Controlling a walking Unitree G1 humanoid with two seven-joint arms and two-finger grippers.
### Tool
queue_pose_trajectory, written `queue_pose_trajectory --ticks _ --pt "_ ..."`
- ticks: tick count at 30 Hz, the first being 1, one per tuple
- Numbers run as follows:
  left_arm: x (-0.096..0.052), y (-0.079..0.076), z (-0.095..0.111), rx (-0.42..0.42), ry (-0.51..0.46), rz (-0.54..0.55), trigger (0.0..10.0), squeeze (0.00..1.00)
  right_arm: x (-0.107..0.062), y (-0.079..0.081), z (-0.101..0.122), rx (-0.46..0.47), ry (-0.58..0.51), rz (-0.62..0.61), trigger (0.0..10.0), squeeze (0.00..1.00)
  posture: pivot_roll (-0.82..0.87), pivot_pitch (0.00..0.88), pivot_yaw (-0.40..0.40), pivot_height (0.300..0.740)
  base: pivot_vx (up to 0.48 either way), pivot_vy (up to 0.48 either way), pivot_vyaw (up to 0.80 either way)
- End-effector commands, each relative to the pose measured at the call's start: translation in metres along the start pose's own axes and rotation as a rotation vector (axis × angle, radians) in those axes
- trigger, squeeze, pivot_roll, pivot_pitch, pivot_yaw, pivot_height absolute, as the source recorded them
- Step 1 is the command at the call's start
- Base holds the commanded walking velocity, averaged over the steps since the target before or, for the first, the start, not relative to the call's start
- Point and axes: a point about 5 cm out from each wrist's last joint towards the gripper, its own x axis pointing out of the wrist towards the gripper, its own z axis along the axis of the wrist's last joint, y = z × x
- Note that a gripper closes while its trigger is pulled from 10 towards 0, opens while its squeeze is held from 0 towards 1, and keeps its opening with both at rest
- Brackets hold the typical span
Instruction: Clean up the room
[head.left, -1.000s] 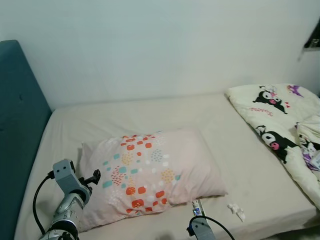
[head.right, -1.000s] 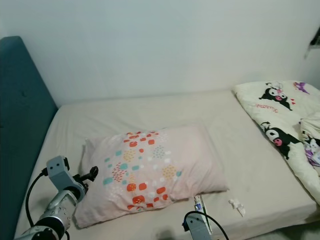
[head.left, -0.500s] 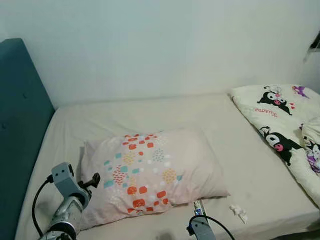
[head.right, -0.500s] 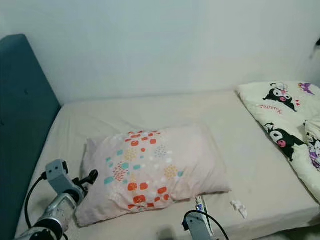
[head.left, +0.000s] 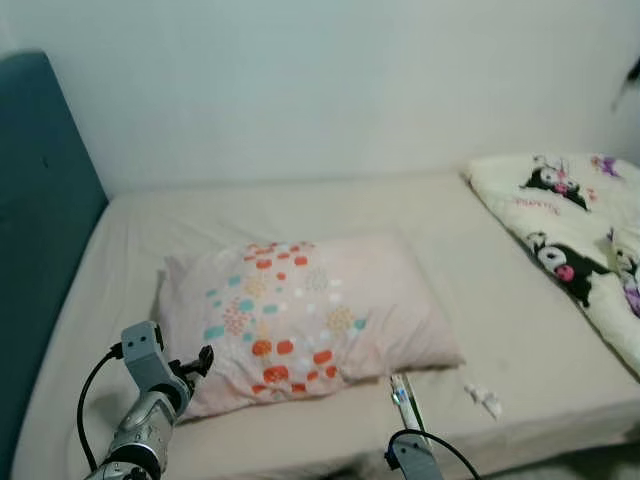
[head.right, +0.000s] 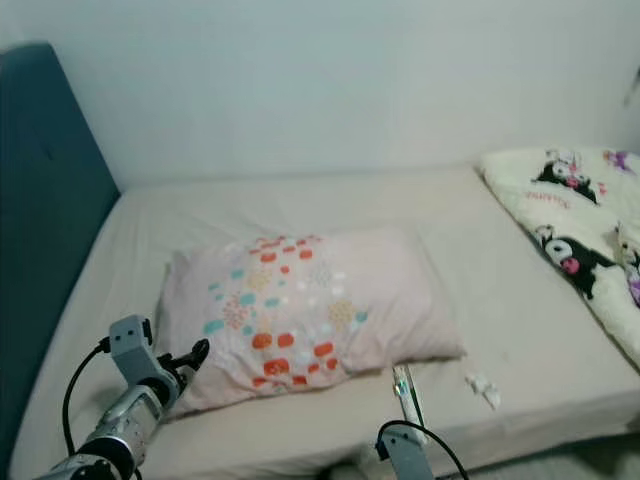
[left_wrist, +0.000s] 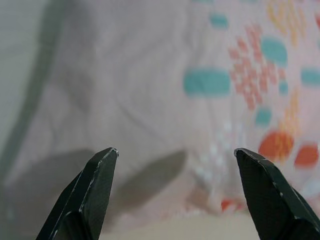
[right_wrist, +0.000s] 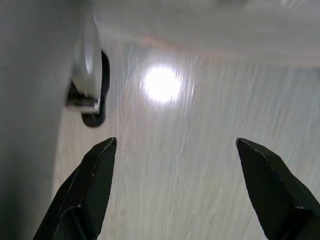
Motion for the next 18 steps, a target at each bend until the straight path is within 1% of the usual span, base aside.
queue_pose_trajectory --ticks 1,4,6,7,9,10,11,13,14,16,17,18 --pt "0.004 -0.01 0.005 0.052 -0.013 -0.052 10.0 0.0 0.0 0.011 -0.002 0.008 0.006 0.036 10.0 0.0 -0.08 0.057 -0.006 0.626 0.0 0.0 0.0" --pt "0.005 -0.012 0.005 0.076 -0.013 -0.065 10.0 0.0 0.0 0.011 -0.002 0.006 0.006 0.034 10.0 0.0 -0.08 0.059 -0.006 0.626 0.0 0.0 0.0" --pt "0.005 -0.014 0.006 0.126 -0.013 -0.075 10.0 0.0 0.0 0.011 -0.002 0.003 0.007 0.033 10.0 0.0 -0.08 0.06 -0.005 0.626 0.0 0.0 0.0" --pt "0.005 -0.015 0.007 0.182 -0.008 -0.071 10.0 0.0 0.0 0.011 -0.002 0.002 0.007 0.032 10.0 0.0 -0.08 0.06 -0.006 0.626 0.0 0.0 0.0" --pt "0.005 -0.015 0.007 0.242 -0.003 -0.064 10.0 0.0 0.0 0.011 -0.002 0.0 0.008 0.033 10.0 0.0 -0.08 0.06 -0.006 0.626 0.0 0.0 0.0" --pt "0.006 -0.016 0.007 0.311 -0.003 -0.062 10.0 0.0 0.0 0.011 -0.002 -0.004 0.01 0.031 10.0 0.0 -0.08 0.062 -0.005 0.626 0.0 0.0 0.0" --pt "0.006 -0.018 0.008 0.402 -0.006 -0.063 10.0 0.0 0.0 0.011 -0.003 -0.011 0.016 0.027 10.0 0.0 -0.08 0.063 -0.004 0.626 0.0 0.0 0.0" --pt "0.007 -0.024 0.01 0.538 -0.022 -0.082 10.0 0.0 0.0 0.011 -0.004 -0.017 0.024 0.022 10.0 0.0 -0.08 0.064 -0.004 0.621 0.0 0.0 0.0" --pt "0.007 -0.024 0.01 0.538 -0.022 -0.082 10.0 0.0 0.0 0.011 -0.004 -0.017 0.024 0.022 10.0 0.0 -0.08 0.064 -0.004 0.621 0.0 0.0 0.0" --pt "0.008 -0.033 0.011 0.656 -0.047 -0.12 10.0 0.0 0.0 0.011 -0.004 -0.017 0.026 0.021 10.0 0.0 -0.08 0.065 -0.003 0.611 0.0 0.0 0.0" --pt "0.008 -0.033 0.011 0.656 -0.047 -0.12 10.0 0.0 0.0 0.011 -0.004 -0.017 0.026 0.021 10.0 0.0 -0.08 0.065 -0.003 0.611 0.0 0.0 0.0" --pt "0.009 -0.038 0.011 0.735 -0.064 -0.139 10.0 0.0 0.0 0.011 -0.004 -0.018 0.025 0.021 10.0 0.0 -0.08 0.067 -0.002 0.606 0.0 0.0 0.0"
